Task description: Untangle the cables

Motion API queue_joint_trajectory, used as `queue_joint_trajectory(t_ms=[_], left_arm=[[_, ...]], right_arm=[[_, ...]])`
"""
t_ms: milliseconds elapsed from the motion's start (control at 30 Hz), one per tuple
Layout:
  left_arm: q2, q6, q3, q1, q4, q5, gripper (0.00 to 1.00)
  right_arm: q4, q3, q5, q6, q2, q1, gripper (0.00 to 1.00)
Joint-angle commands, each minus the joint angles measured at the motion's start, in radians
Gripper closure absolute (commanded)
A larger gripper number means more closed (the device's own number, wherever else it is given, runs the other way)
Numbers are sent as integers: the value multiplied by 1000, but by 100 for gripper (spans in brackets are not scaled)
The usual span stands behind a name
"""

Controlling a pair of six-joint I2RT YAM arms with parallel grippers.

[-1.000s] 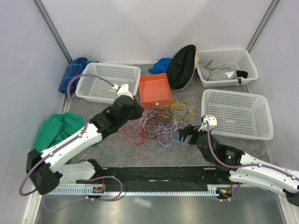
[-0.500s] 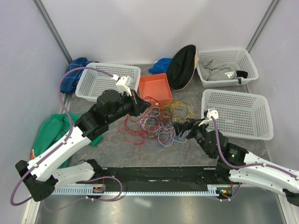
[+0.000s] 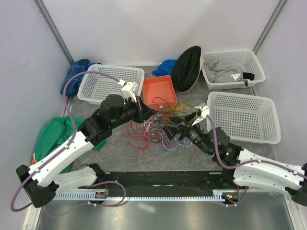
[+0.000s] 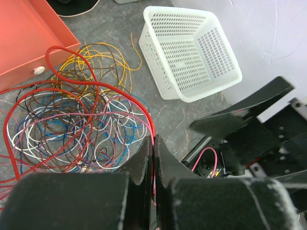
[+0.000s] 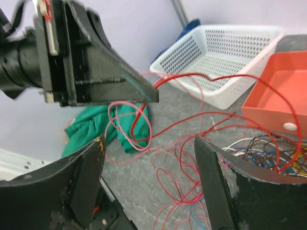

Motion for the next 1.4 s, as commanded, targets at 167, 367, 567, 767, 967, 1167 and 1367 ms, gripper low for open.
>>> queue_joint_trajectory(t_ms=[167, 367, 567, 767, 967, 1167, 1367], left_arm=[[-27, 34, -14, -4, 47, 29, 98], [-47, 33, -39, -4, 31, -3, 98], [-90, 60, -36, -3, -19, -108, 91], [-121, 71, -36, -3, -45, -165, 78], [-136, 86, -48, -3, -65, -208, 36], [-149, 92, -62, -3, -62, -240, 13], [-193, 115, -175, -3, 204, -88, 11]], right_arm=[[113, 75, -3, -37, 145, 2, 40], [136, 95, 75, -72, 100, 2, 100], [-108, 208, 268, -146, -38, 0, 100], [-286, 290, 399, -198, -155, 2, 100], [-392, 366, 459, -228, -227, 2, 100], [-453, 406, 423, -225, -207, 0, 100], [-470, 440, 380, -199, -158, 3, 100]])
